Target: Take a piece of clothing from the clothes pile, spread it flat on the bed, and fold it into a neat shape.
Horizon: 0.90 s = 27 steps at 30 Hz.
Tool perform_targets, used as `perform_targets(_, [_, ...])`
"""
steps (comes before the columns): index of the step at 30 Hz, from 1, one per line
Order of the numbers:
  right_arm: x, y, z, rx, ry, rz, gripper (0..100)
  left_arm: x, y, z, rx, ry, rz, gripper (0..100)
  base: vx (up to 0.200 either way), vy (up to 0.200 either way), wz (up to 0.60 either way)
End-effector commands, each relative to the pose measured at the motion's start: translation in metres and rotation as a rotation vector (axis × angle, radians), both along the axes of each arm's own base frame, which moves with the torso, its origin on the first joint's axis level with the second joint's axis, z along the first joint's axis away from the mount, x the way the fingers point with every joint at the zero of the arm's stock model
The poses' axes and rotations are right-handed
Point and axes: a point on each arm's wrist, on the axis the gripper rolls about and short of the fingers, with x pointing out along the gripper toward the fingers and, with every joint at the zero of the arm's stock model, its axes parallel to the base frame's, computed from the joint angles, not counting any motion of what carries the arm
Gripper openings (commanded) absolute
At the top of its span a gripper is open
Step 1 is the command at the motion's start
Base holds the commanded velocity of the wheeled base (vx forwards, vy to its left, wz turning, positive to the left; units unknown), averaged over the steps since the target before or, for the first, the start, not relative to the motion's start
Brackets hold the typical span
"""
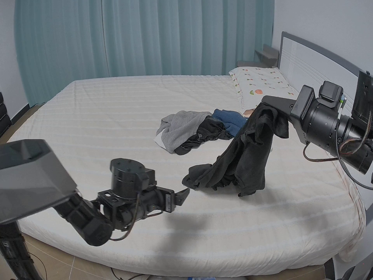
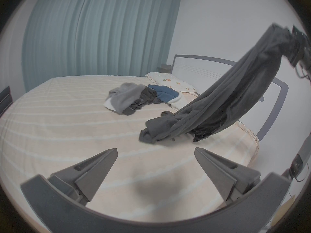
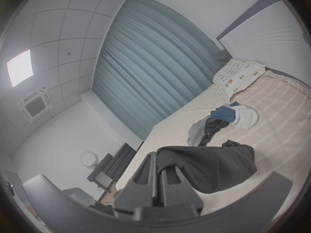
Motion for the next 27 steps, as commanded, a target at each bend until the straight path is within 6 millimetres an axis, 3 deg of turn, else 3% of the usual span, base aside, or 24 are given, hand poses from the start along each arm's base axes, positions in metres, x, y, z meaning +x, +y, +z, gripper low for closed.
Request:
perform_targets(1, [-0.012, 0.004, 0.012, 0.024, -0.037, 0.037, 0, 0.016, -0.036, -0.046, 0.021, 0.039, -0.038, 100, 0.0, 0.0, 0.0])
perform_targets(20, [-0.007, 0.001, 0.019, 0.04, -0.058, 0.021, 0, 0.058, -0.067, -0.076, -0.137, 0.074, -0.041, 100, 0.0, 0.0, 0.0])
perform_targets(21, [-0.006, 0.001, 0.019, 0.038, -0.057, 0.017, 0, 0.058, -0.068, -0.075, -0.143, 0.075, -0.04, 0, 0.0, 0.0, 0.0])
perform_targets(27, [0.009, -0.006, 0.009, 0.016, -0.024, -0.03, 0, 0.055, -0.063, -0.064, -0.199, 0.072, -0.005, 0, 0.0, 0.0, 0.0])
